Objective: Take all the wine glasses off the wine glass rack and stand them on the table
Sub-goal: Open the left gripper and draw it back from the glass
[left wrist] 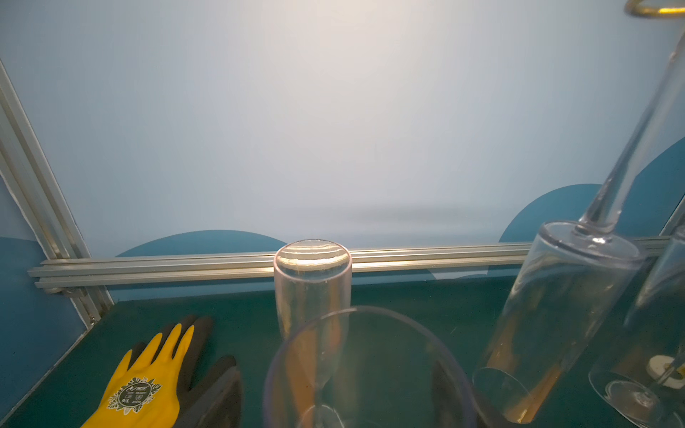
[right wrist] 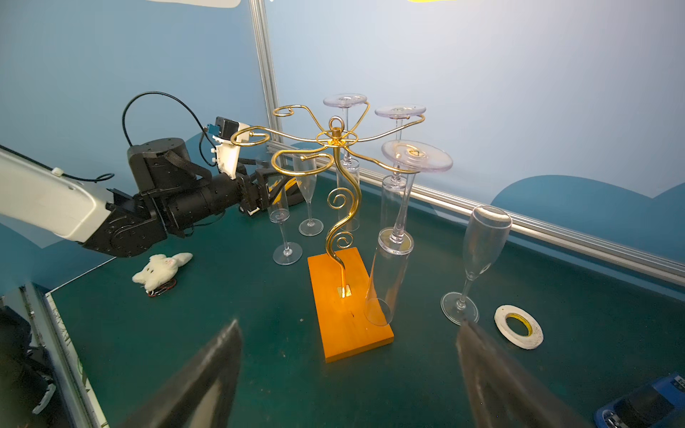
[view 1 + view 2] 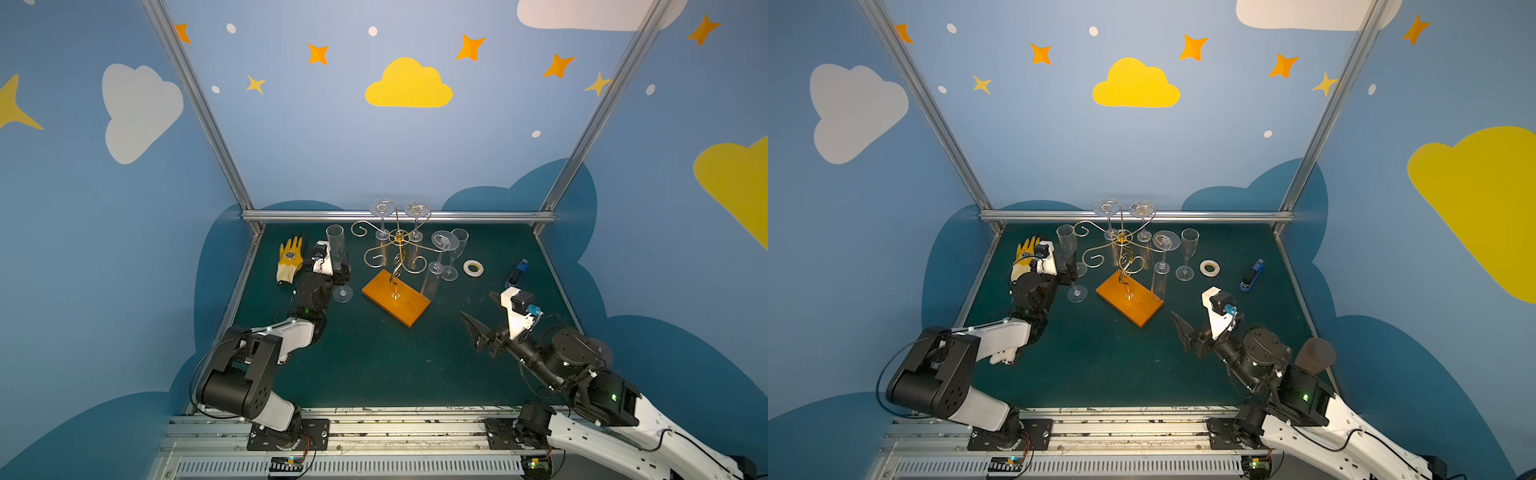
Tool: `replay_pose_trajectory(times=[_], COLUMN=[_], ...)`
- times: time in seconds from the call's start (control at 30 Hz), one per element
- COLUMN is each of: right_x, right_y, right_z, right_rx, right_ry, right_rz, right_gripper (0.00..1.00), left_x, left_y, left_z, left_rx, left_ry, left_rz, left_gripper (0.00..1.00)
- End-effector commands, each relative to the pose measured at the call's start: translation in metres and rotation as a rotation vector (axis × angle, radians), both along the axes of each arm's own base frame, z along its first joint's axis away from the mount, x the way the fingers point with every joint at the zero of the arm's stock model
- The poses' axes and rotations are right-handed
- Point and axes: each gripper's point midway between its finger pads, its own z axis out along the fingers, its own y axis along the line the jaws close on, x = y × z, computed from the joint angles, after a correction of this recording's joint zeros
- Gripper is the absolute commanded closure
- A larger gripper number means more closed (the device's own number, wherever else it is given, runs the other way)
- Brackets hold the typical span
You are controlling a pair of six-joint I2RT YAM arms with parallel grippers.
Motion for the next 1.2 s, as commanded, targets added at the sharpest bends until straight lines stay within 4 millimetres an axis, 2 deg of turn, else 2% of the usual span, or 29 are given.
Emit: replay_pose_trajectory(times=[0.0,0.2,0.43,0.6,0.83,0.97,1.07,1.17], right_x=[-0.001,-0.001,0.007,0.011,0.010,0.017,0.024,0.034], right_y=[-0.003,-0.003,-0.001,-0.006,-0.014,-0.026,-0.019,-0.006], right_z=[0.001,0.005,0.008,-0.008,-0.010,-0.011,-0.011,-0.002], right_rx=[0.017,0.030,0.059,0.114,0.134,0.056,-0.009,0.027], right_ry=[0.002,-0.009,0.018,0.145,0.244,0.311,0.342,0.364], right_rz=[-0.001,0.000,-0.040,-0.102,-0.145,-0.245,-0.222,-0.154], right_gripper=[0.11,0.11,0.11,0.11,0.07,0.07,0.07,0.07], left_x=[-0.010,-0.035,-0.087,-0.123,-0.167,-0.181,-0.185,-0.184], left_y=[0.005,0.008,0.013,-0.001,0.006,0.006,0.004,-0.001], left_z=[0.012,0.036,0.060,0.064,0.074,0.075,0.078,0.078], left_rx=[-0.010,-0.010,-0.099,-0.132,-0.251,-0.309,-0.347,-0.379], left_ry=[0.007,0.064,0.102,0.154,0.156,0.165,0.170,0.188], left_rz=[0.008,-0.008,-0.052,-0.176,-0.195,-0.214,-0.226,-0.250], left_gripper=[0.18,0.15,0.10,0.07,0.04,0.02,0.01,0.01])
